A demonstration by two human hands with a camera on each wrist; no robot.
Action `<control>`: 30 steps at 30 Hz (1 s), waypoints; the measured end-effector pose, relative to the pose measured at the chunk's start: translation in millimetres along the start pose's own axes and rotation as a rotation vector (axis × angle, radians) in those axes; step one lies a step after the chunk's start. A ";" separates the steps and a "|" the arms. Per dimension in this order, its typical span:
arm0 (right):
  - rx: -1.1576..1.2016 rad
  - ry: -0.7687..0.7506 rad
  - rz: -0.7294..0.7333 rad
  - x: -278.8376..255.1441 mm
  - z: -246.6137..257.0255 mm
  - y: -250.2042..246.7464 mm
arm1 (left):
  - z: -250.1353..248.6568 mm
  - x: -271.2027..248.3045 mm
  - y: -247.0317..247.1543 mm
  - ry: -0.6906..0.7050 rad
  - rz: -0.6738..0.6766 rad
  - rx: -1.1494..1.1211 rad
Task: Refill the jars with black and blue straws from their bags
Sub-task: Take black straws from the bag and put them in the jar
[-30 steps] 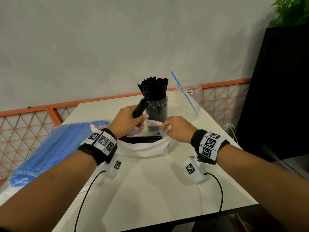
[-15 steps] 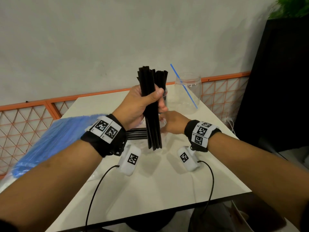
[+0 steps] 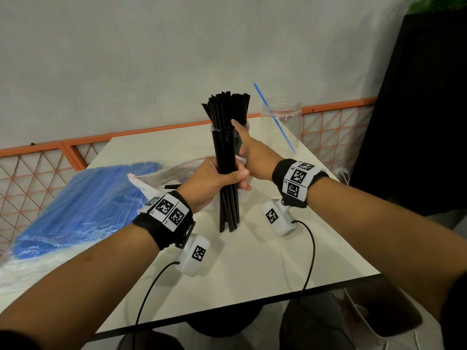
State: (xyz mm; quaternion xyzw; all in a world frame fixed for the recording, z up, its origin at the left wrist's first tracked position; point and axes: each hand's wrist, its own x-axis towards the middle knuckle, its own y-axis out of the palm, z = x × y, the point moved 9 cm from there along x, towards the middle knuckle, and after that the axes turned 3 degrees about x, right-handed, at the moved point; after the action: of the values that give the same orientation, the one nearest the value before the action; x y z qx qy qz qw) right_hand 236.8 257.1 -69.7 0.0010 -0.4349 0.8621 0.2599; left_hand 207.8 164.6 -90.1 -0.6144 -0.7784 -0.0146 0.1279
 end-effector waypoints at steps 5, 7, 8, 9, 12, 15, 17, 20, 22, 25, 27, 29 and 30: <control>-0.056 0.049 0.050 8.9 -3.5 3.8 | 8.8 1.5 -0.6 -0.028 0.016 -0.024; -0.105 0.072 0.062 12.9 -6.3 5.3 | 3.8 3.2 -1.4 -0.015 0.029 -0.027; -0.112 0.076 0.061 14.5 -6.6 5.4 | -2.2 5.4 -3.0 -0.002 0.031 -0.028; -0.094 0.071 0.055 16.0 -6.3 5.5 | -11.4 8.9 -5.8 0.018 0.031 -0.035; -0.027 0.032 0.063 18.6 -2.4 4.2 | -54.5 28.5 -23.9 0.135 0.000 -0.081; -0.098 0.064 0.054 20.9 -8.7 -1.0 | -100.7 59.9 -53.3 0.250 -0.108 -0.065; -0.119 0.076 0.046 20.3 -11.1 -2.7 | -122.3 81.1 -68.2 0.299 -0.185 -0.049; -0.132 0.074 0.043 20.0 -10.4 -2.5 | -140.3 107.9 -79.7 0.354 -0.270 -0.044; -0.133 0.081 0.046 21.4 -11.8 -1.2 | -142.3 122.7 -83.2 0.359 -0.303 -0.031; -0.141 0.084 0.044 22.8 -14.2 -0.9 | -136.5 137.0 -81.8 0.344 -0.329 0.034; -0.143 0.078 0.037 23.0 -15.8 -1.1 | -130.2 140.5 -77.6 0.336 -0.338 0.090; -0.143 0.072 0.027 23.4 -16.3 -1.4 | -126.9 141.6 -77.0 0.342 -0.370 0.150; -0.141 0.071 0.023 23.8 -16.3 -1.8 | -127.1 142.4 -77.8 0.344 -0.388 0.187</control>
State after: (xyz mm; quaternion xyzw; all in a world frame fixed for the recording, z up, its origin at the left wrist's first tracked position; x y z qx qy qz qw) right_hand 220.7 280.9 -73.0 -0.0530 -0.4852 0.8317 0.2646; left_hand 125.9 258.3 74.2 -0.4279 -0.8464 -0.0710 0.3090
